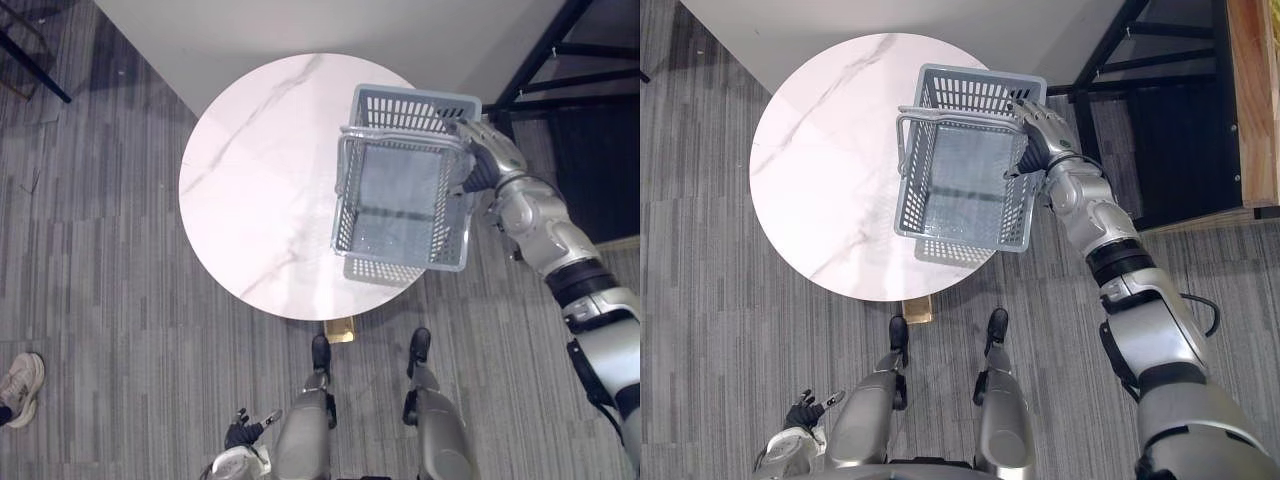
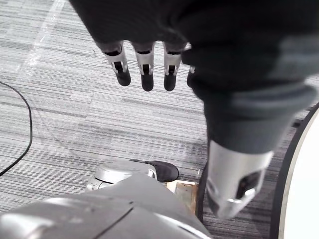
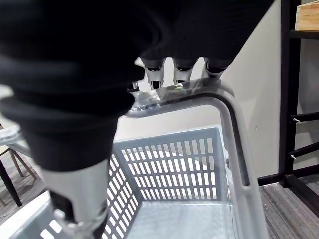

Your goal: Pick vegetable in the basket

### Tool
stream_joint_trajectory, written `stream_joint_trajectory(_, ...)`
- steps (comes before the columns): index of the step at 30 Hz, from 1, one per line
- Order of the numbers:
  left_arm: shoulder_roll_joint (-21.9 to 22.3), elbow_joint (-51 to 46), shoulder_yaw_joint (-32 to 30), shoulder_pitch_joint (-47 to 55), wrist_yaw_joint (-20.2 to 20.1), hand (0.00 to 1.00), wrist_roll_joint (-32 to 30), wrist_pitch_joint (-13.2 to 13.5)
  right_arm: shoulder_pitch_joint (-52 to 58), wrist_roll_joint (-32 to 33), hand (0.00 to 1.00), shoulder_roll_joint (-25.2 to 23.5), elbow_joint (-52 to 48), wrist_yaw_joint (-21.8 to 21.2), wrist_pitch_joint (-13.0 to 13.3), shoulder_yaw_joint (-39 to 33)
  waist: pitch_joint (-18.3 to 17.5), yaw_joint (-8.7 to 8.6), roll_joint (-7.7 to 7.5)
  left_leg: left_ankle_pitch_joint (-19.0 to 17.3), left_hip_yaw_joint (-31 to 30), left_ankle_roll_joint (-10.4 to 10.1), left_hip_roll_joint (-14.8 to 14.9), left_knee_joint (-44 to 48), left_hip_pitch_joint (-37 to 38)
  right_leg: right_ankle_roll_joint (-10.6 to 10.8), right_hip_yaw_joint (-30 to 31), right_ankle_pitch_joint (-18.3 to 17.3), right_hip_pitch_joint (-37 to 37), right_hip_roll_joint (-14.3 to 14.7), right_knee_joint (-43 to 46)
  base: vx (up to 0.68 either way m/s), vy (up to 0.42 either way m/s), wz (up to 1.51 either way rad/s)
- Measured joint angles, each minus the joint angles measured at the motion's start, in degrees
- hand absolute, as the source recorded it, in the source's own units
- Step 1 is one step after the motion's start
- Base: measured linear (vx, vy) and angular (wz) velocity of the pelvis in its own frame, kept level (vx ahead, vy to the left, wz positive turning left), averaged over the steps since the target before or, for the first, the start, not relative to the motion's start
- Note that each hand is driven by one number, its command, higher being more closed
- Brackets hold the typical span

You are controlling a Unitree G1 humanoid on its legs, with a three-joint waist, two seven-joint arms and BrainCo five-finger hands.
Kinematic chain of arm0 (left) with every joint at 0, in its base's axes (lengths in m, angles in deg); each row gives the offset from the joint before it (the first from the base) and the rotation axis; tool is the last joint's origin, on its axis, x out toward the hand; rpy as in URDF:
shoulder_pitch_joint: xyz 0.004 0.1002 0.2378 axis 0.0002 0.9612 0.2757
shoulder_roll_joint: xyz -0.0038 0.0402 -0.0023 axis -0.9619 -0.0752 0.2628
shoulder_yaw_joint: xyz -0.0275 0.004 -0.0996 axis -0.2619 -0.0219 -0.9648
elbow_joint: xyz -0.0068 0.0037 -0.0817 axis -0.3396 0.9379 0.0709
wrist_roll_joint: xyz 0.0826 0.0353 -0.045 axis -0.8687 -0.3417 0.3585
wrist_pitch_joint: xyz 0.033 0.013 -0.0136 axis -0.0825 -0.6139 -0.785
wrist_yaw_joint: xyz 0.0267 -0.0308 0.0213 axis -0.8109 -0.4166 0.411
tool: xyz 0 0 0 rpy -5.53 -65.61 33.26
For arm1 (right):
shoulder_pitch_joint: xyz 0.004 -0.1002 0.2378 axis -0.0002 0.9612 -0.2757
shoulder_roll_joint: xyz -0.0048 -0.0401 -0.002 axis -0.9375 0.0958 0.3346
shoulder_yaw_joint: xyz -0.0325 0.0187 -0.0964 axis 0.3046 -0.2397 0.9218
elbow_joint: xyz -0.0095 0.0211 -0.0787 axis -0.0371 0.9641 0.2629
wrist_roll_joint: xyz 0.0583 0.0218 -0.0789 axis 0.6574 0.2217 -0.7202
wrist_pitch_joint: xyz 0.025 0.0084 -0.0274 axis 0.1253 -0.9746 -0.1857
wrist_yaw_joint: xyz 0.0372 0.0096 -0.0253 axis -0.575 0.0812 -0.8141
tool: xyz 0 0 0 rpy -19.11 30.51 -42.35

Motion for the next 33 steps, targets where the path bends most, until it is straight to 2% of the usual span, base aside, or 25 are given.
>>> stream_joint_trajectory(10,-0.2,-0.1,0.0,-0.7,0.5,0.00,0.0,0.1,-4.9,-0.1,0.00,-1.2,2.5,0.0,-0.3,0.5,0.2,0.47,-0.45,2.8,-0.6,-0.7,1.1,-3.9,1.1,0.0,-0.8,0.0,-0.1,1.1,-0.1,0.00,-0.016,0.01)
stream_joint_trajectory(15,-0.7,-0.5,0.0,-1.3,1.0,0.00,0.0,0.1,-6.7,-0.1,0.00,-1.2,4.9,0.0,-1.1,1.3,0.7,1.05,-1.31,3.0,-1.4,-0.9,1.5,-3.9,0.9,0.0,-1.2,0.0,0.0,1.5,-0.2,0.01,-0.009,0.05)
stream_joint_trajectory(24,-1.0,-0.5,1.1,-2.4,1.3,0.00,0.0,0.6,-9.5,-0.1,0.00,-1.3,8.9,0.1,-1.3,1.6,0.7,1.55,-1.34,3.2,-2.0,-1.0,1.6,-3.9,0.3,0.0,-1.9,0.0,-0.1,1.6,-0.4,0.01,0.001,0.03)
stream_joint_trajectory(30,-1.3,-0.6,1.2,-2.7,2.1,0.00,0.1,0.7,-10.2,-0.1,0.00,-2.8,12.4,0.2,-1.7,1.2,1.1,1.64,-2.00,3.3,-2.3,-1.1,1.6,-3.9,-0.2,0.0,-2.2,0.0,-0.2,1.6,-0.6,0.01,0.003,0.02)
stream_joint_trajectory(31,-1.5,-0.6,1.7,-2.9,2.1,0.00,0.1,0.7,-10.2,-0.1,1.00,-3.7,13.8,0.2,-1.9,-0.3,1.2,1.74,-2.03,3.3,-2.6,-1.1,1.6,-3.9,-0.4,0.0,-2.5,0.0,-0.2,1.6,-0.8,0.01,0.007,0.07)
stream_joint_trajectory(33,-1.6,-0.8,2.3,-3.0,2.1,0.00,0.1,0.7,-10.3,-0.1,1.00,-3.8,14.7,0.8,-2.1,-0.8,1.2,1.79,-2.02,3.4,-3.0,-1.1,1.6,-3.9,-0.8,0.0,-2.9,0.0,-0.2,1.6,-1.0,0.02,0.010,0.12)
